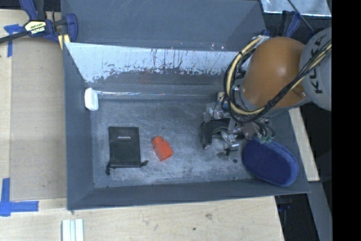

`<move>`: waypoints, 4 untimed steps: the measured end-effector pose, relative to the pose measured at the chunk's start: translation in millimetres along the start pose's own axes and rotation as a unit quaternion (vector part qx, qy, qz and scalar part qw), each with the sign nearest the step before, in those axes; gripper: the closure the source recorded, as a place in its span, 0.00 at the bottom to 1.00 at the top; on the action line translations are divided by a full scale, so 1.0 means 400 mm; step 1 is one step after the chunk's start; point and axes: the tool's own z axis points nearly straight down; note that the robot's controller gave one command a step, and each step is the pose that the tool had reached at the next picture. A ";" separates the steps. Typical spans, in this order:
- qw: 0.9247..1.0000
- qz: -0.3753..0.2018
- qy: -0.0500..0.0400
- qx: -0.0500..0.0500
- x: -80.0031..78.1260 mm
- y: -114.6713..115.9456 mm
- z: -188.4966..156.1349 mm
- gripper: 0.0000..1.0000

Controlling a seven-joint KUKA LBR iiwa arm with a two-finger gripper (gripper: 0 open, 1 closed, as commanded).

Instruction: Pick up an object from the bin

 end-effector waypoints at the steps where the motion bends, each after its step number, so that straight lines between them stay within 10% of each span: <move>1: 0.999 0.041 -0.013 -0.001 -0.025 -0.128 0.106 0.00; 2: 0.950 0.312 -0.009 -0.003 -0.053 -0.090 0.126 0.00; 3: 0.950 0.313 -0.016 0.000 -0.060 -0.104 0.116 1.00; 4: 0.983 0.182 -0.007 -0.009 -0.105 -0.147 0.120 1.00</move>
Offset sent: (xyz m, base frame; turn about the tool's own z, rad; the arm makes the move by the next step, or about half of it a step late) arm 0.0124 -0.0495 -0.0479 0.0789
